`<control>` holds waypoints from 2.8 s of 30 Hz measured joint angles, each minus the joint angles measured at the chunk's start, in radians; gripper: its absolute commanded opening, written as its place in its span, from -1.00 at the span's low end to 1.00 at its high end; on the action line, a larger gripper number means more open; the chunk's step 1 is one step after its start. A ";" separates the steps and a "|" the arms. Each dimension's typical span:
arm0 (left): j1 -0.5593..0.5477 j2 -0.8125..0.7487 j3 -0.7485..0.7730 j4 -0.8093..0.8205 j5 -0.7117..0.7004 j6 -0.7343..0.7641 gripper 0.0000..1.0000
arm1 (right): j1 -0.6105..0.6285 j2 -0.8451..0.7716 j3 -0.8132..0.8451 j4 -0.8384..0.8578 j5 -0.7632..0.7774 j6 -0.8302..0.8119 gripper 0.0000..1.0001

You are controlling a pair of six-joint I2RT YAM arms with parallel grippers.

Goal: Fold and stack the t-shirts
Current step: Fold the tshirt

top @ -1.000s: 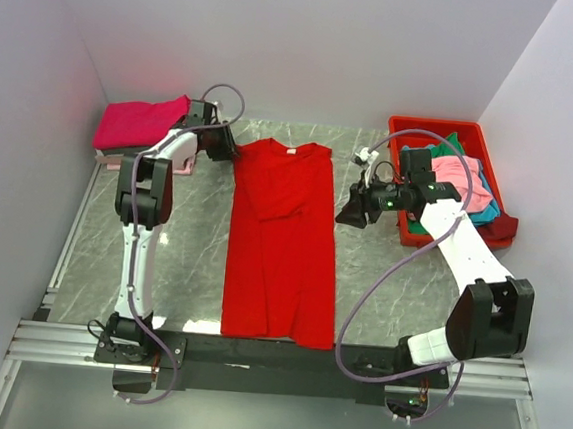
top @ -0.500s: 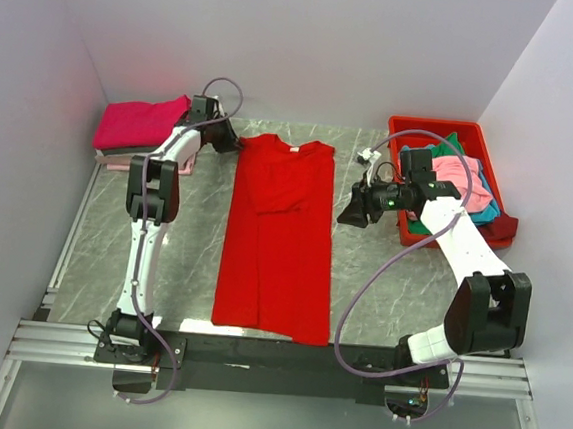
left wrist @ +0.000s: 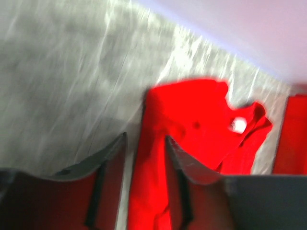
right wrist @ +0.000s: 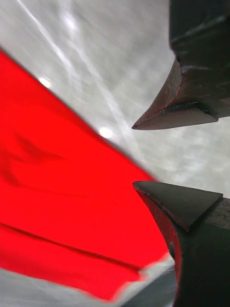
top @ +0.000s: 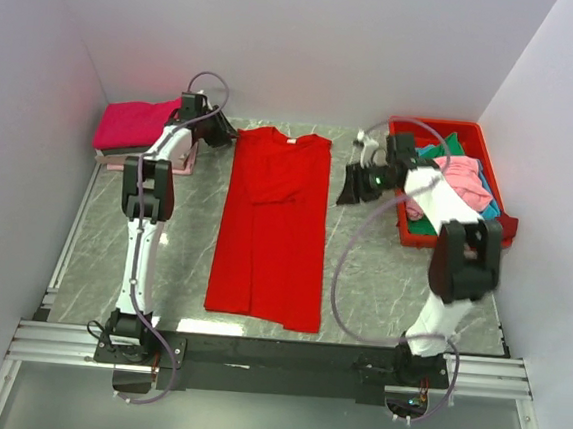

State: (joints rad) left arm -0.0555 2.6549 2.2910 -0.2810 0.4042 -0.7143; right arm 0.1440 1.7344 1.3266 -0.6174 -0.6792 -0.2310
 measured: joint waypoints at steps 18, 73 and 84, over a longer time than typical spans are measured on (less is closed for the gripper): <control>0.032 -1.392 -1.131 0.128 -0.083 0.141 0.81 | 0.216 -0.199 -0.137 0.094 0.064 -0.276 0.71; -0.613 -1.665 -1.866 -0.369 -0.458 -0.977 -0.99 | 1.070 -0.506 -0.713 0.169 0.334 -0.623 0.57; -0.613 -1.691 -1.866 -0.347 -0.465 -0.946 -0.99 | 1.093 -0.413 -0.713 0.224 0.455 -0.554 0.08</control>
State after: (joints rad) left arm -0.6689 0.9638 0.4248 -0.6277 -0.0612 -1.6604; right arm 1.2373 1.3216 0.6140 -0.3935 -0.2245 -0.7849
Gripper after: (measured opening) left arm 0.042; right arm 0.587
